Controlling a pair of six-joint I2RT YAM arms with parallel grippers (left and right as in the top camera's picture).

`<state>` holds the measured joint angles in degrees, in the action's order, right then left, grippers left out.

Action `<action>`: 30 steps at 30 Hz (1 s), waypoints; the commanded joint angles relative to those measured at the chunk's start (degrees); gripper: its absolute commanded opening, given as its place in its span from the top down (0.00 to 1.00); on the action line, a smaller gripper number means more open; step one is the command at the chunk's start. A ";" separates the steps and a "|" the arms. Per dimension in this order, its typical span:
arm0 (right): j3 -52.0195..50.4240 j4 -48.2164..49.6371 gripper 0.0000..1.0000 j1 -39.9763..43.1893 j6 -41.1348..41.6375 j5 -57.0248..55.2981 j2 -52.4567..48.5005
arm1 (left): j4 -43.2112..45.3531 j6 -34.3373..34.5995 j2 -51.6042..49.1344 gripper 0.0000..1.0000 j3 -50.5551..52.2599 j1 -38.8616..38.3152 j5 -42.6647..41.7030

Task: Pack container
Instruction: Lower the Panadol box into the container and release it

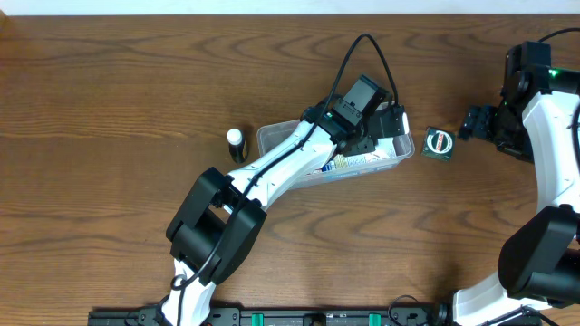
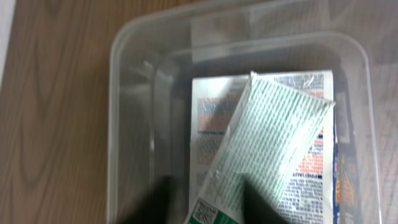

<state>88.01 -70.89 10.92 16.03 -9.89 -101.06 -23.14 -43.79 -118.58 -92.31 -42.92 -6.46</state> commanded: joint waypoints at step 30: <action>-0.02 -0.02 0.01 0.33 -0.44 -0.15 1.29 | -39.87 84.54 23.50 0.94 13.77 3.80 13.42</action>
<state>87.99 -70.89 10.92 16.03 -9.87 -101.08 -63.96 35.73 -94.61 -80.99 -39.42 8.95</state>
